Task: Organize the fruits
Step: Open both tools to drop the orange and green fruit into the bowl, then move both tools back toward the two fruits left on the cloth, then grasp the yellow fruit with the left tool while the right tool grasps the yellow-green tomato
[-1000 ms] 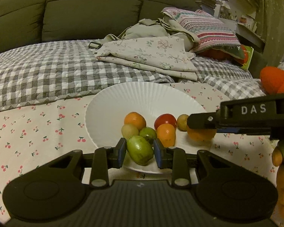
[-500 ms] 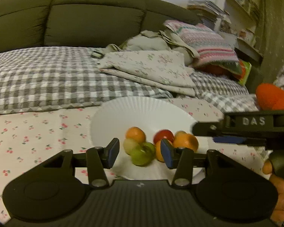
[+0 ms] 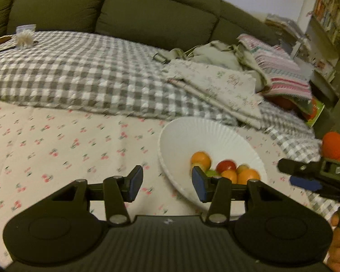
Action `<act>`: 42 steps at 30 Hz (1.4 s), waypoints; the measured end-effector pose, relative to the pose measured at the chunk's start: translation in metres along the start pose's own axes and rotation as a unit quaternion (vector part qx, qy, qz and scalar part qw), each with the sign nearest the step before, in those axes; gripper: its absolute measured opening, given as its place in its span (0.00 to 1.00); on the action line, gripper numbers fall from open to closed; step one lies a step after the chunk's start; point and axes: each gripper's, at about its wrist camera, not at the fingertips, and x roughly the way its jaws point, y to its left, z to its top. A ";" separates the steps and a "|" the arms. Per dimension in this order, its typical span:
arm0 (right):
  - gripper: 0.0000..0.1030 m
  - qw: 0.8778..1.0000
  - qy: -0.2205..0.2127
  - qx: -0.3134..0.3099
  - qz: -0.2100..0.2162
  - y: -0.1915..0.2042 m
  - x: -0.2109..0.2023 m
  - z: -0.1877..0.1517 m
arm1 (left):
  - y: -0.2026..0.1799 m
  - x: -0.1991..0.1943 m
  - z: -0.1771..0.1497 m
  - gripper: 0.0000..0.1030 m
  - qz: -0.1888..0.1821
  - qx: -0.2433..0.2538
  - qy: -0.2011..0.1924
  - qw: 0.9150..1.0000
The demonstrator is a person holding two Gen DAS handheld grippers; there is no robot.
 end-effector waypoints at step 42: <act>0.79 0.992 0.091 -0.084 0.033 0.043 -0.025 -0.068 | -0.017 0.002 -0.067 0.55 0.062 0.085 0.107 0.989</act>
